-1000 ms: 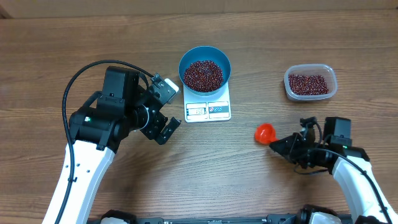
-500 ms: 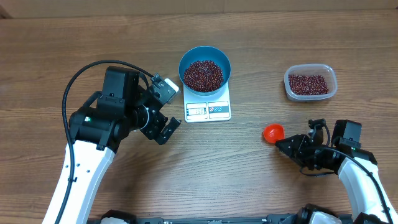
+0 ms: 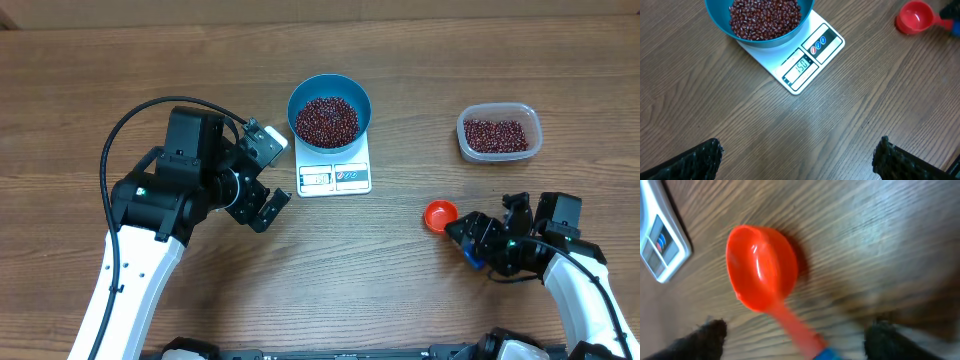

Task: Scoop item into bowl and weigh 150g on scale

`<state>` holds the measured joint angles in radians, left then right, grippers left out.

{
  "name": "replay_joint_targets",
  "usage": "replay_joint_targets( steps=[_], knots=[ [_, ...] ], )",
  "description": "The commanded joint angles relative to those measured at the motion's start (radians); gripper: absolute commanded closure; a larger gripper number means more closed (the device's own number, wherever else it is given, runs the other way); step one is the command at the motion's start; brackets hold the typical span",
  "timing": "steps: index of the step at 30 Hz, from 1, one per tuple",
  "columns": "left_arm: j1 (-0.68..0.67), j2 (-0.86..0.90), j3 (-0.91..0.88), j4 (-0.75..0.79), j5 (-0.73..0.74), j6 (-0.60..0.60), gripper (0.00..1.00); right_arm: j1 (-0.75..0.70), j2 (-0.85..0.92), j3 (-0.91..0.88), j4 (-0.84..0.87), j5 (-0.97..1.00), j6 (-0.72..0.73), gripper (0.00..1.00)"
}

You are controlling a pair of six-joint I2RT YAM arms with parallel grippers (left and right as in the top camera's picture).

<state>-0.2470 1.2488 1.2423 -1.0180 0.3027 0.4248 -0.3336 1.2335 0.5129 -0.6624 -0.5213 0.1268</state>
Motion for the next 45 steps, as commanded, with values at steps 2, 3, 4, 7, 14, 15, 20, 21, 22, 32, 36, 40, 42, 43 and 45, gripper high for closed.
replay_joint_targets(
  steps=[2,3,4,7,14,15,20,21,22,32,36,40,42,43,45],
  knots=[
    [-0.002,0.006,0.023,0.001,0.001,0.001,0.00,-0.004,0.001,0.014,0.031,0.092,0.003,0.00],
    [-0.002,0.006,0.023,0.001,0.001,0.001,0.00,-0.004,0.001,0.026,0.028,0.105,0.003,0.00],
    [-0.002,0.006,0.023,0.001,0.001,0.001,0.00,-0.004,0.001,0.043,0.022,0.116,0.003,0.00],
    [-0.002,0.006,0.023,0.001,0.001,0.001,0.00,-0.004,0.001,0.127,-0.021,0.136,0.006,0.00],
    [-0.002,0.006,0.023,0.001,0.001,0.001,0.00,-0.004,-0.002,0.435,-0.247,0.124,0.005,0.00],
    [-0.002,0.006,0.023,0.001,0.001,0.001,0.00,-0.004,-0.006,0.491,-0.294,0.100,0.005,0.00],
    [-0.002,0.006,0.023,0.001,0.001,0.001,0.01,-0.004,-0.033,0.622,-0.357,-0.048,0.007,0.00],
    [-0.002,0.006,0.023,0.001,0.001,0.001,0.00,-0.004,-0.035,0.632,-0.356,-0.069,0.006,0.00],
    [-0.002,0.006,0.023,0.001,0.001,0.001,0.00,-0.004,-0.036,0.637,-0.357,-0.082,0.006,0.00],
    [-0.002,0.006,0.023,0.001,0.001,0.001,0.00,-0.004,-0.033,0.637,-0.451,-0.064,0.006,0.00],
    [-0.002,0.006,0.023,0.001,0.001,0.001,0.01,-0.004,-0.033,0.637,-0.446,-0.003,0.006,0.00],
    [-0.002,0.006,0.023,0.001,0.001,0.001,0.00,-0.004,-0.033,0.637,-0.454,0.022,0.006,0.00],
    [-0.002,0.006,0.023,0.000,0.001,0.001,0.00,-0.004,-0.033,0.637,-0.472,0.051,0.006,0.00],
    [-0.002,0.006,0.023,0.001,0.001,0.001,0.00,-0.004,-0.033,0.636,-0.480,0.051,0.005,0.00],
    [-0.002,0.006,0.023,0.001,0.001,0.001,0.00,-0.004,-0.033,0.637,-0.497,0.050,0.006,0.00]
  ],
)
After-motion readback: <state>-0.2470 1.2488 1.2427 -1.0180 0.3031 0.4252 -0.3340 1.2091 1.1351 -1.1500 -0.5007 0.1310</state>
